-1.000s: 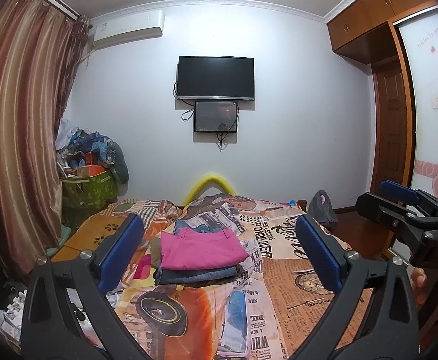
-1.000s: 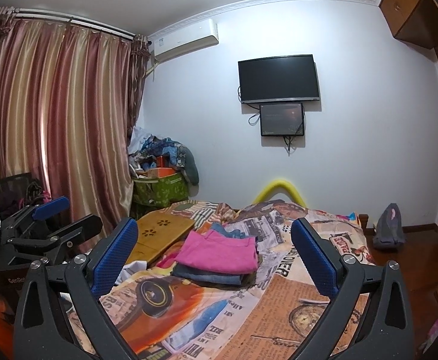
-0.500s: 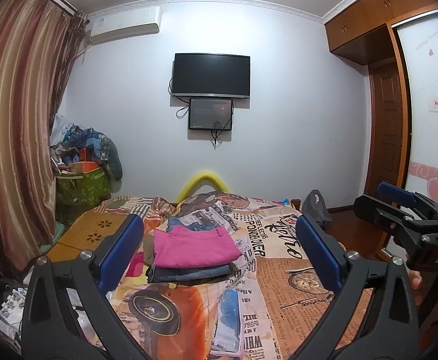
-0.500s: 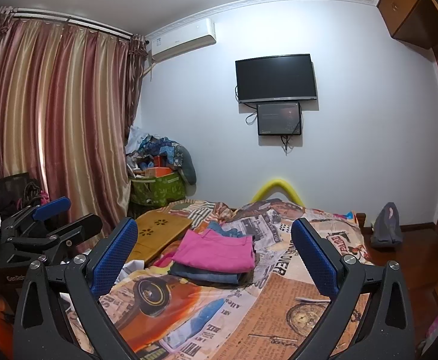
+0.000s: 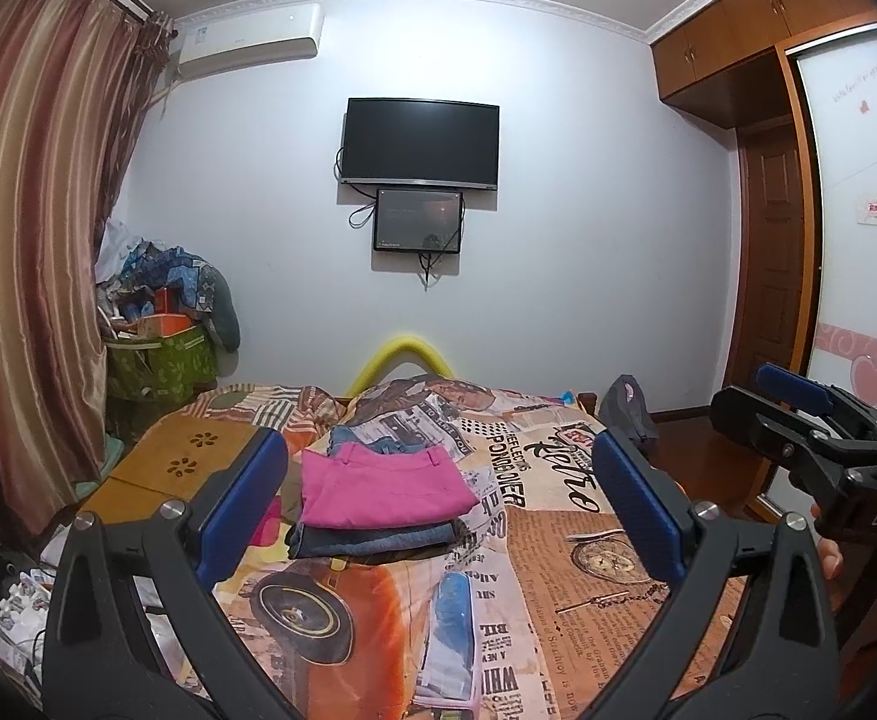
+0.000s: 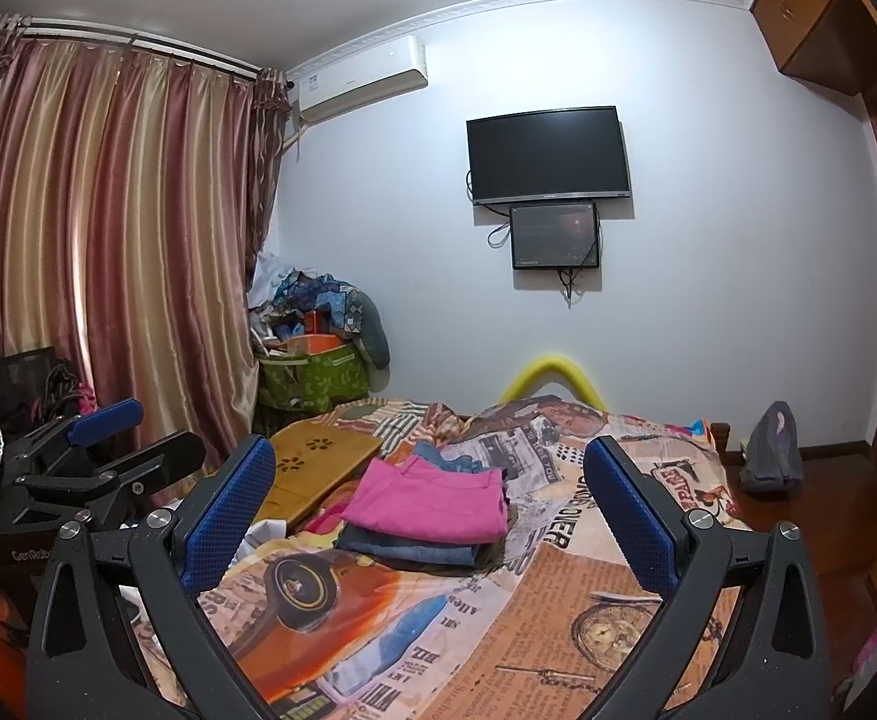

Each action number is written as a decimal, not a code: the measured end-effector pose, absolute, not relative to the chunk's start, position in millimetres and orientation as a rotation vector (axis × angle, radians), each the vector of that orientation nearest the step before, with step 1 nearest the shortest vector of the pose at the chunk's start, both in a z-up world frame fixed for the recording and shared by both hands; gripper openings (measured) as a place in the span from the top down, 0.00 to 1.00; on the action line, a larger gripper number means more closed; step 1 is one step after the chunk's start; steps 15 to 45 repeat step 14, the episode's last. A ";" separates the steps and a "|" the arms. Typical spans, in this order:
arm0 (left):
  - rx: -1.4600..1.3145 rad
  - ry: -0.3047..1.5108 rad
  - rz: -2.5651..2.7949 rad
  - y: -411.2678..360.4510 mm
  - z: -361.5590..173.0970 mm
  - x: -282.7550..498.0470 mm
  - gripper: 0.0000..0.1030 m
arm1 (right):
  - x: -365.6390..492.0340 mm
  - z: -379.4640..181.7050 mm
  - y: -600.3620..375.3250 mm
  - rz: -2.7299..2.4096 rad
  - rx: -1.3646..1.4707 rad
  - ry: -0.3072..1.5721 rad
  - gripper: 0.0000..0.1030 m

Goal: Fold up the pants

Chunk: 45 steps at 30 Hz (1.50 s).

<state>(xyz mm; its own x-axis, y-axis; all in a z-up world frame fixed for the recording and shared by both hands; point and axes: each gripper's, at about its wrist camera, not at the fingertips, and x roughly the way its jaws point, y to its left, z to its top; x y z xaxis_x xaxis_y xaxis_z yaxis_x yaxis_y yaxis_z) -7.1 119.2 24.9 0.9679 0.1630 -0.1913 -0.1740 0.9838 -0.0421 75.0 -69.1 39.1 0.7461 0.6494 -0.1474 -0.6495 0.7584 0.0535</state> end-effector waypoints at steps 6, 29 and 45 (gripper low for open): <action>-0.060 0.195 0.157 119.7 24.7 -6.0 0.00 | 75.9 38.8 -68.4 0.708 -0.001 0.162 0.01; -0.064 0.198 0.151 120.1 23.9 -6.4 0.00 | 75.5 38.4 -68.5 0.708 -0.001 0.161 0.01; -0.064 0.198 0.151 120.1 23.9 -6.4 0.00 | 75.5 38.4 -68.5 0.708 -0.001 0.161 0.01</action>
